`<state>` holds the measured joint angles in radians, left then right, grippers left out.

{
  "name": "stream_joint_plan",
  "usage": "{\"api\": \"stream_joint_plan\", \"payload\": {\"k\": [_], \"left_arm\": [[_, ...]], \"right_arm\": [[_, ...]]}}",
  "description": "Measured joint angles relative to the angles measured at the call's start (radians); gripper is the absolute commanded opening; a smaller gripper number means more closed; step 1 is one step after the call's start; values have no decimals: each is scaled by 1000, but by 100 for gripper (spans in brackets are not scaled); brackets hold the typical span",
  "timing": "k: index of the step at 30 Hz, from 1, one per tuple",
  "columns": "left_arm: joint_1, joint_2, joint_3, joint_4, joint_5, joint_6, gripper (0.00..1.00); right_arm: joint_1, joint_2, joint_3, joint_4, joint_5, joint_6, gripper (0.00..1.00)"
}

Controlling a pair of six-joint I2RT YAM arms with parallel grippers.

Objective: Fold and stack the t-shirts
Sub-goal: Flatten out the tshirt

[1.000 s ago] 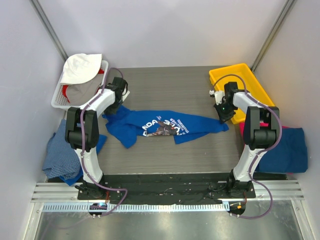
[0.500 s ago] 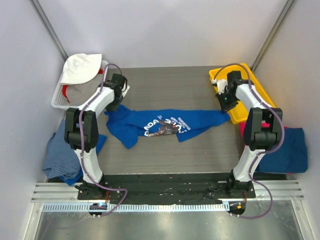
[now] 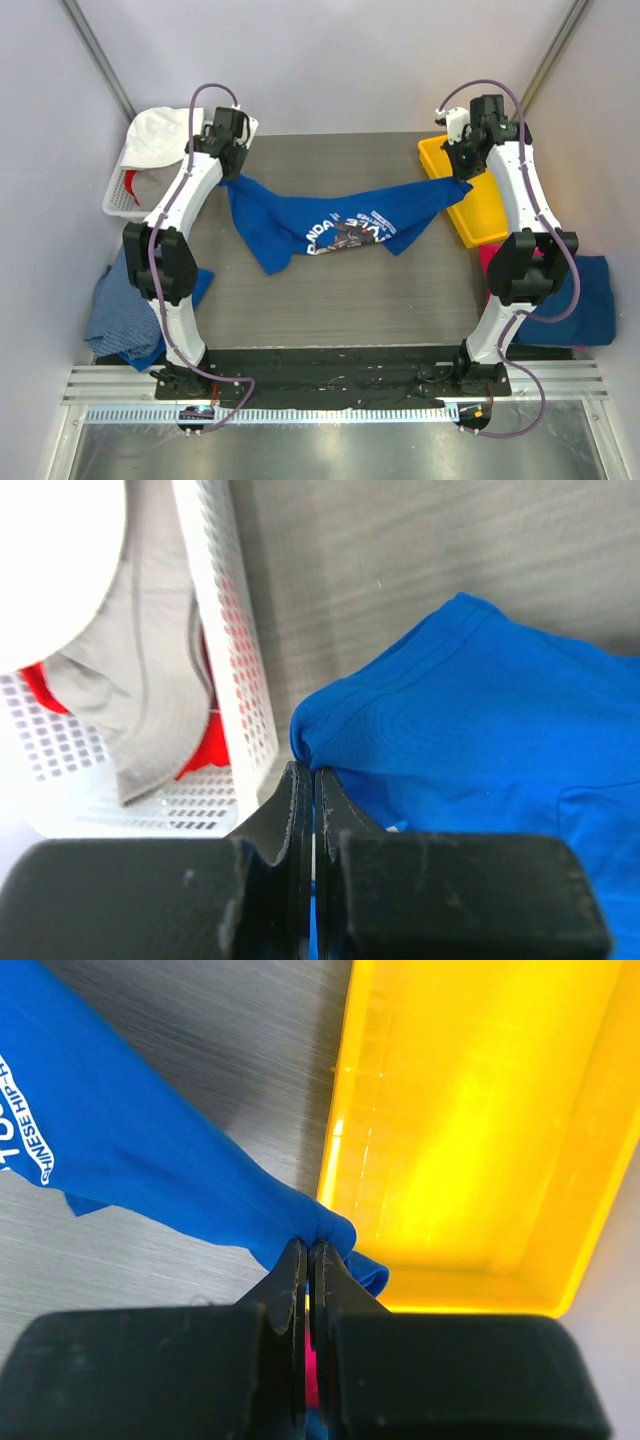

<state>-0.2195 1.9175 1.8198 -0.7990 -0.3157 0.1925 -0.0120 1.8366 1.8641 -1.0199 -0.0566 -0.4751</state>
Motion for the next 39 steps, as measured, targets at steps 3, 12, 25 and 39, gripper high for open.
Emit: {"api": "stream_joint_plan", "payload": {"k": [3,12,25,39], "left_arm": [[3,-5,23,12,-8,-1,0],[41,-158,-75,184,-9,-37,0],[72,-316,-87,414,-18,-87,0],[54,-341,-140,256,118,-75,0]], "right_arm": [[5,0,49,-14,1,6,1],[11,-34,138,31,-24,58,1],[11,-91,251,123,-31,131,1],[53,-204,-219,-26,-116,19,1]]}}
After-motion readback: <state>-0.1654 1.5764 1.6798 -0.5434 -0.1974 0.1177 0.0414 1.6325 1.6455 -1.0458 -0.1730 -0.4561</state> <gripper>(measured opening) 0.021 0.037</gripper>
